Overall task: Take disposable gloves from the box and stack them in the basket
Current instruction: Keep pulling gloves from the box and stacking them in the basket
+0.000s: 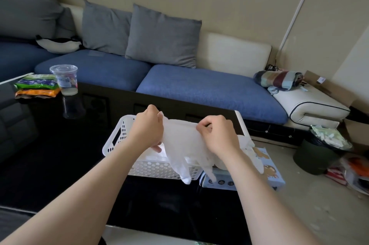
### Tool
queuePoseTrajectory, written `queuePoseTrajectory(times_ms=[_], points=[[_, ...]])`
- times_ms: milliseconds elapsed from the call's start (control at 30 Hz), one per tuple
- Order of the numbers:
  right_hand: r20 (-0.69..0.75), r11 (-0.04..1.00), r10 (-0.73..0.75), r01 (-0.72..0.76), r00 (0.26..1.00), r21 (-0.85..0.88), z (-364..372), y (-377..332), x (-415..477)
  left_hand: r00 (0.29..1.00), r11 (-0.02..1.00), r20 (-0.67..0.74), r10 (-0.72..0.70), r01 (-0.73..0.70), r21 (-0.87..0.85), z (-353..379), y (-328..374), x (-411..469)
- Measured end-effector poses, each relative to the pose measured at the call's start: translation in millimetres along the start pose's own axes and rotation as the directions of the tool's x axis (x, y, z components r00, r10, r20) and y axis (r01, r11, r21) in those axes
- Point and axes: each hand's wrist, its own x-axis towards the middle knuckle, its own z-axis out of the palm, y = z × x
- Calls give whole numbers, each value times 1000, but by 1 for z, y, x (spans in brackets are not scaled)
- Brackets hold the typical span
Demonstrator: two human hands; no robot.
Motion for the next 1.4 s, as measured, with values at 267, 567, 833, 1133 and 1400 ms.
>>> queuePoseTrajectory(times_ms=[267, 567, 833, 1133, 1400], points=[[-56, 953, -168, 148, 984, -263, 13, -18, 10, 984, 996, -167, -56, 67, 63, -6, -34, 33], [-10, 986, -144, 144, 990, 81, 42, -11, 32, 993, 965, -110, -43, 70, 252, -16, -48, 29], [-33, 978, -187, 189, 982, 91, 31, -7, 35, 996, 901, -60, -68, 87, 426, -17, -58, 33], [415, 975, -213, 217, 885, 36, -1, -37, 8, 965, 680, 54, 256, -220, 699, -8, -39, 28], [497, 964, -122, 222, 859, -148, 8, -41, -4, 913, 802, 381, -149, -114, 586, 2, -42, 19]])
